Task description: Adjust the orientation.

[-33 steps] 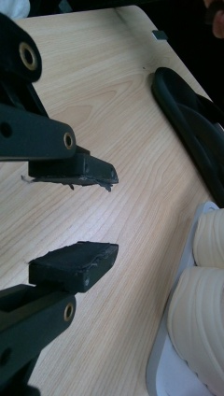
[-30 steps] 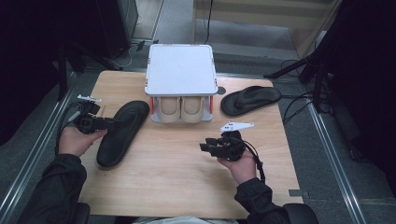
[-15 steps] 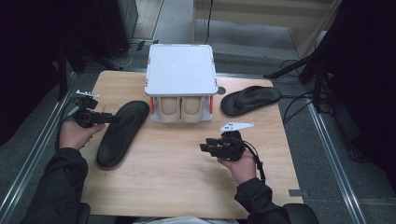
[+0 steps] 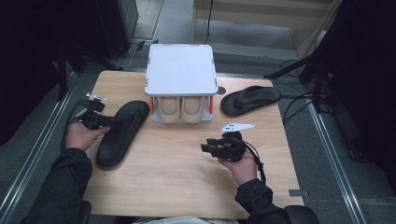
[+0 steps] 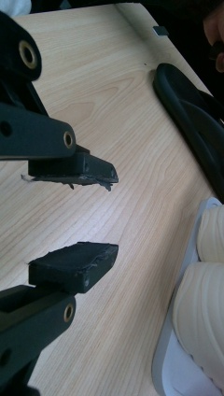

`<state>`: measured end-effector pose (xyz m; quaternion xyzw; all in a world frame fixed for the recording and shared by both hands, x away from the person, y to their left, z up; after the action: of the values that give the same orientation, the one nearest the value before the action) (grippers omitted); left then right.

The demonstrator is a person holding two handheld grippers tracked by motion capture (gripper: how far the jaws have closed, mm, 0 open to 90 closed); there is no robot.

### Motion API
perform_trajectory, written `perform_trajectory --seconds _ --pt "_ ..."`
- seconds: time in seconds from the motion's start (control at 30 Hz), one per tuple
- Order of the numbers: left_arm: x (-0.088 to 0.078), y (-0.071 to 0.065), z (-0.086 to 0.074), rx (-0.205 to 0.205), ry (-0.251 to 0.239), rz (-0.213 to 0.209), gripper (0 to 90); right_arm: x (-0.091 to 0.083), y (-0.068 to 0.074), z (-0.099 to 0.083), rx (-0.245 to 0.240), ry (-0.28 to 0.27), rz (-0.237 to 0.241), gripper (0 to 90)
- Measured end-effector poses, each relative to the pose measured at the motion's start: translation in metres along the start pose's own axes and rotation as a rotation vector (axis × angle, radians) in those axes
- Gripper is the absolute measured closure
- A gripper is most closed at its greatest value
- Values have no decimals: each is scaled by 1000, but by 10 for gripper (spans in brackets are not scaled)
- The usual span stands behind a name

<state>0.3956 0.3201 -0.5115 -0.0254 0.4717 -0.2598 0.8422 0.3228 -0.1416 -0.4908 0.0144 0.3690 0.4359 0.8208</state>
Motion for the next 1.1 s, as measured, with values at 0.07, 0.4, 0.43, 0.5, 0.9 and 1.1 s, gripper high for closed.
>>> perform_trajectory --seconds 0.07,0.4,0.43,0.5,0.9,1.1 --pt "2 0 0 -2 8 -5 641 -1 -1 0 -2 -4 -2 602" --pt "-6 -1 1 -26 17 1 694 -5 -3 -1 7 -20 -11 602" --pt "-7 -2 1 -38 11 1 696 -6 -3 -1 8 -21 -10 603" --pt "-10 -2 1 -51 8 -7 696 -7 -3 0 12 -22 -11 602" --pt "-35 -30 -4 -96 -43 -58 697 -10 -8 4 16 -42 -15 602" --pt "-42 -53 -13 -81 -33 -50 696 -11 -8 8 5 -46 -10 601"
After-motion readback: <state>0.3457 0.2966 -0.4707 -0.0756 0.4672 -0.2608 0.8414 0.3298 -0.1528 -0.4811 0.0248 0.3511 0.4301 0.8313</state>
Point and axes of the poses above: each handheld gripper's, and its own axes: x roughly forward along the jaws, z roughly out of its top, y roughly to its left, the point moved 1 cm from there along x, roughly forward along the jaws, and after that the axes turned 2 degrees about x, right-handed, at the moved point
